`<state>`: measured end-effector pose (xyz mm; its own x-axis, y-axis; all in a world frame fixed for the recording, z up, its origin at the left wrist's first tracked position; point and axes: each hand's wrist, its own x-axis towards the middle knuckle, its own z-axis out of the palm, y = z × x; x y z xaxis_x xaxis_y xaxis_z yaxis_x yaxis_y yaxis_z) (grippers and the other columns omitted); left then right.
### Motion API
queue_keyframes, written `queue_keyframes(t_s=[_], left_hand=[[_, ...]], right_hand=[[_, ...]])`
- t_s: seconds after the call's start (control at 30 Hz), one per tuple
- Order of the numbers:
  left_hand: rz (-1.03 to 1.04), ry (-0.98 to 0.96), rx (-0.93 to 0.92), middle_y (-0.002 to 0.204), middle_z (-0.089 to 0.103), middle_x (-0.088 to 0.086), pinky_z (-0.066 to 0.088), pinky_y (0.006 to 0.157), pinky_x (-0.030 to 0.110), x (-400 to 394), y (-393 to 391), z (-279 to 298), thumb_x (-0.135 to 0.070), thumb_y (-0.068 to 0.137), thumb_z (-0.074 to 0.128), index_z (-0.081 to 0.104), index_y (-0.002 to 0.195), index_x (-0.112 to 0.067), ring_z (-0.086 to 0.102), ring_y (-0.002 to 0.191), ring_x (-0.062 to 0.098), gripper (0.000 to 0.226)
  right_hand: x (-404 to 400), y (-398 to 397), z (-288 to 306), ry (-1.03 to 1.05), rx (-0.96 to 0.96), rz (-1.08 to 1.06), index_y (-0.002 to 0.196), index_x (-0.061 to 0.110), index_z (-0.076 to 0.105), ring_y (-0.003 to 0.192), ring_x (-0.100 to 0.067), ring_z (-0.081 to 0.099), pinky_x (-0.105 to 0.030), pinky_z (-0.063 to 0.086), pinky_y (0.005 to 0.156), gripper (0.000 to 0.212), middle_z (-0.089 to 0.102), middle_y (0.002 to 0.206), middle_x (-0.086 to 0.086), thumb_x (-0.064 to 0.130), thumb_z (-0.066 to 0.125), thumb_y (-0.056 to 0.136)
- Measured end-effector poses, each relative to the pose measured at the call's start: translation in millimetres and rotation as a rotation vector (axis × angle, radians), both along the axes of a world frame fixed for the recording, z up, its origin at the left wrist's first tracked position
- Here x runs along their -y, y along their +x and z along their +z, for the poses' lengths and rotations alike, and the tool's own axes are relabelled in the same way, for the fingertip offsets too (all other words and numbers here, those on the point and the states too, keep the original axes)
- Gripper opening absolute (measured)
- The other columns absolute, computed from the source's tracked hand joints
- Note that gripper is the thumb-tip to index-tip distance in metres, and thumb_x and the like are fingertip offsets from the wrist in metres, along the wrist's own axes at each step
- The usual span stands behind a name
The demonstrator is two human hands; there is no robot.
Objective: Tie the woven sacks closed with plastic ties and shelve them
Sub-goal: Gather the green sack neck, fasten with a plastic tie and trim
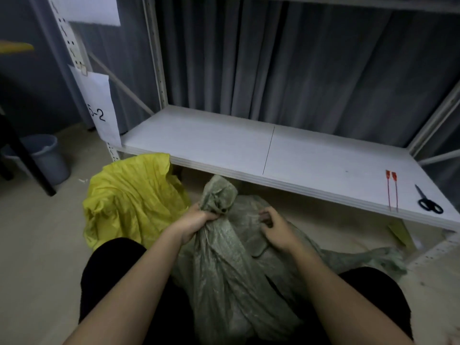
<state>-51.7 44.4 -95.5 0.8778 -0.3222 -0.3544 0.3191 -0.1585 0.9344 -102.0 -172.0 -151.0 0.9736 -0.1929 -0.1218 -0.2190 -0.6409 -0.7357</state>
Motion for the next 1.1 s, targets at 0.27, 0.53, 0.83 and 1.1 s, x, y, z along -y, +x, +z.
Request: queue_keyframes(t_s=[0.27,0.53,0.83,1.1], left_hand=[[0.191,0.084,-0.046,0.115,0.062,0.01,0.044,0.092,0.029,-5.3,-15.8,-58.2,0.0,0.084,0.064,0.056,0.124,-0.005,0.057,0.109,0.025,0.041],[0.116,0.077,-0.124,0.113,0.066,0.01,0.044,0.091,0.03,-9.9,-8.6,-70.3,-0.005,0.075,0.075,0.061,0.118,-0.004,0.06,0.1,0.023,0.046],[0.196,0.031,-0.056,0.108,0.063,0.008,0.042,0.088,0.026,2.4,-1.3,-77.2,-0.005,0.081,0.07,0.059,0.119,-0.005,0.058,0.099,0.021,0.04],[0.084,0.0,-0.083,0.113,0.067,0.006,0.044,0.103,0.04,13.2,-3.6,-89.4,-0.011,0.078,0.074,0.059,0.117,-0.015,0.061,0.106,0.023,0.042]], right_hand=[[-8.7,-17.2,-43.6,-0.753,-0.504,0.374,0.148,0.04,-0.003,0.138,-0.036,0.025,-0.047,0.023,0.112,0.073,0.004,0.159,-0.006,0.051,0.044,0.093],[-8.4,-20.0,-42.6,-0.788,-0.452,0.363,0.147,0.024,0.019,0.119,-0.028,0.051,-0.036,0.04,0.098,0.053,0.047,0.138,-0.014,0.029,0.038,0.097],[24.7,-23.4,-4.5,-0.453,0.203,-0.478,0.107,0.009,0.055,0.094,-0.034,0.058,-0.036,0.043,0.073,0.021,0.06,0.105,-0.014,0.02,0.049,0.089],[12.5,-18.1,-5.6,-0.93,-0.235,0.05,0.15,0.023,-0.004,0.145,-0.033,-0.001,-0.049,0.011,0.115,0.085,-0.005,0.158,-0.01,0.011,0.052,0.087]])
